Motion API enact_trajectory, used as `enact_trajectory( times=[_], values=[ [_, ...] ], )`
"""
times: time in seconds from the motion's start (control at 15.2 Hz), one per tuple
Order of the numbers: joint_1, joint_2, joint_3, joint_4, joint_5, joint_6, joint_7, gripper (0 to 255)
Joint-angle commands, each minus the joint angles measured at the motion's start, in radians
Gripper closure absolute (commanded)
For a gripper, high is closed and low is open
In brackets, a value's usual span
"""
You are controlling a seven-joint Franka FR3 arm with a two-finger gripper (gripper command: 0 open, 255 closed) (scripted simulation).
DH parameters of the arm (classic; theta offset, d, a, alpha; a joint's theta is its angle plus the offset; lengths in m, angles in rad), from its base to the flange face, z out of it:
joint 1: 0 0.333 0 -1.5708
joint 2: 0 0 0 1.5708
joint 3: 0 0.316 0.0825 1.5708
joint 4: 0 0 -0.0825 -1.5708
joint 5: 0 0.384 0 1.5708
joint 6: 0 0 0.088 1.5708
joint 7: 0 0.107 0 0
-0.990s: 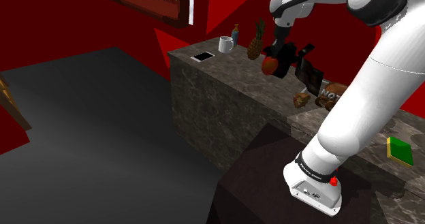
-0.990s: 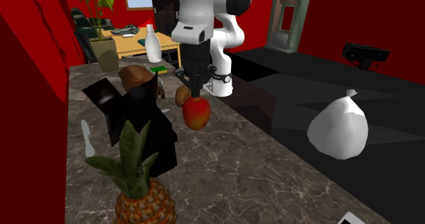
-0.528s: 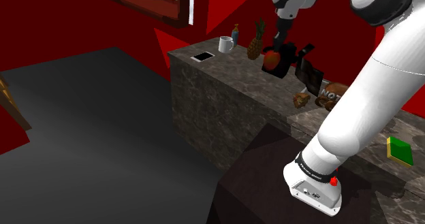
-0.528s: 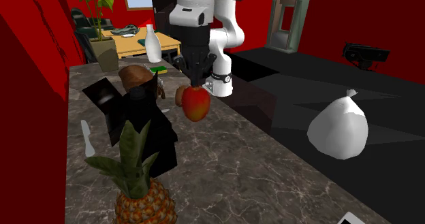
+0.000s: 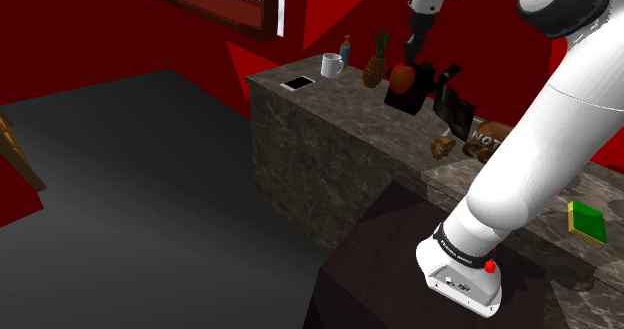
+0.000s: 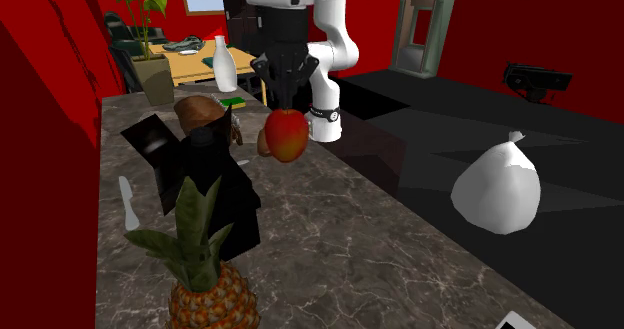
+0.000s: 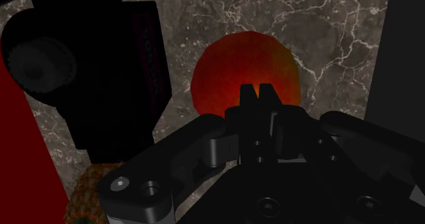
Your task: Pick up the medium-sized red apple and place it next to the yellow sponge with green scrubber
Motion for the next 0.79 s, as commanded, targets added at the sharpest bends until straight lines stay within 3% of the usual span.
enact_trajectory(
  times=[0.0, 0.66, 0.73],
  values=[
    [0.0, -0.004, -0.001, 0.026, -0.002, -0.03, -0.002, 255],
    [-0.003, 0.007, -0.003, 0.168, 0.005, -0.162, -0.013, 255],
    [-0.003, -0.032, -0.005, 0.127, -0.016, -0.154, -0.013, 255]
  ],
)
